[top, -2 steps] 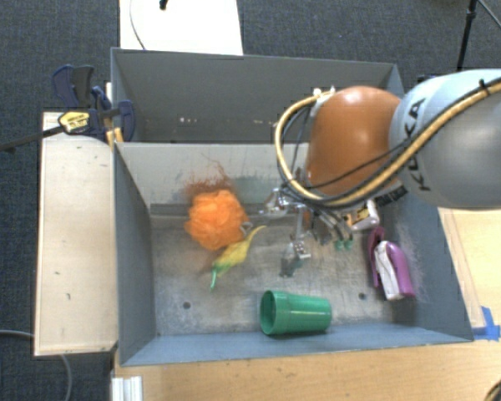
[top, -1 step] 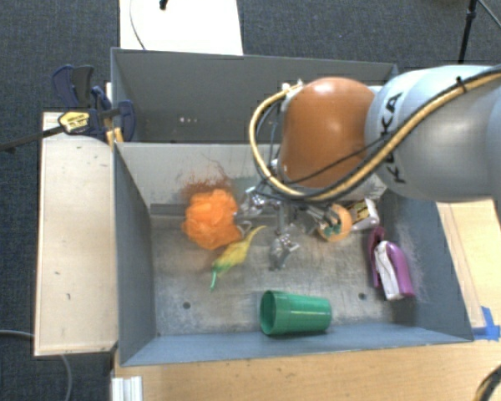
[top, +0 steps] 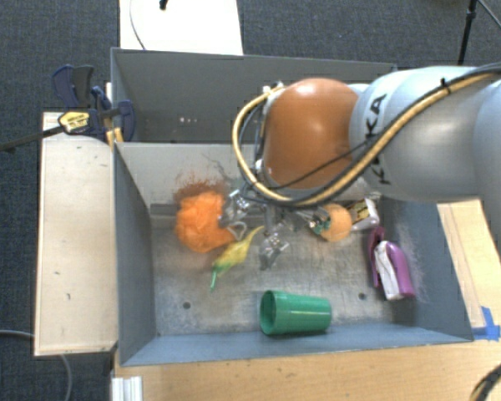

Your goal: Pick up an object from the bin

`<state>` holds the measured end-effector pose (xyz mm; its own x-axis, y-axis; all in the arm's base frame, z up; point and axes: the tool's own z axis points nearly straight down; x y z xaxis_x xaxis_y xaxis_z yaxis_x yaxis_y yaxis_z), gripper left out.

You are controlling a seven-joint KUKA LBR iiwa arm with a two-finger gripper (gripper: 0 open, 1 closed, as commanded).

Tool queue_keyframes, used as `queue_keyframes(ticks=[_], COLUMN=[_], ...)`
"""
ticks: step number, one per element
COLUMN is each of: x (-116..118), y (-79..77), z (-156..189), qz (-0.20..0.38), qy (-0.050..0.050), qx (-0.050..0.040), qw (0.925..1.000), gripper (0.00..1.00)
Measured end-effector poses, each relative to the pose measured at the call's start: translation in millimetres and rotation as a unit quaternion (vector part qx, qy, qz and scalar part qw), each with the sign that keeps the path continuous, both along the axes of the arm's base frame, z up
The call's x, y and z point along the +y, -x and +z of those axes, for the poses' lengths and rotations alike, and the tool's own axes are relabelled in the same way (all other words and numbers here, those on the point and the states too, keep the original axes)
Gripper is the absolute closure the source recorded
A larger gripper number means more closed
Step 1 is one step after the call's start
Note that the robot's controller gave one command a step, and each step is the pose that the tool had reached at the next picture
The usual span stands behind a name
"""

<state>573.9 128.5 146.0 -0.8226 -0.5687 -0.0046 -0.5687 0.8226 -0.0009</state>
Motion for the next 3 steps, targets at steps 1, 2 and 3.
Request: queue_keyframes(ticks=[1,2,3], x=[10.1,21.0,21.0], y=[-6.8,-9.2,-9.2], z=[-49.1,-70.0,-70.0], qz=[0.075,0.183,0.182], qy=[0.001,0.001,0.001], qx=[-0.0002,-0.0024,-0.0023], qw=[0.9972,0.9832,0.9832], gripper=[0.0,1.0,1.0])
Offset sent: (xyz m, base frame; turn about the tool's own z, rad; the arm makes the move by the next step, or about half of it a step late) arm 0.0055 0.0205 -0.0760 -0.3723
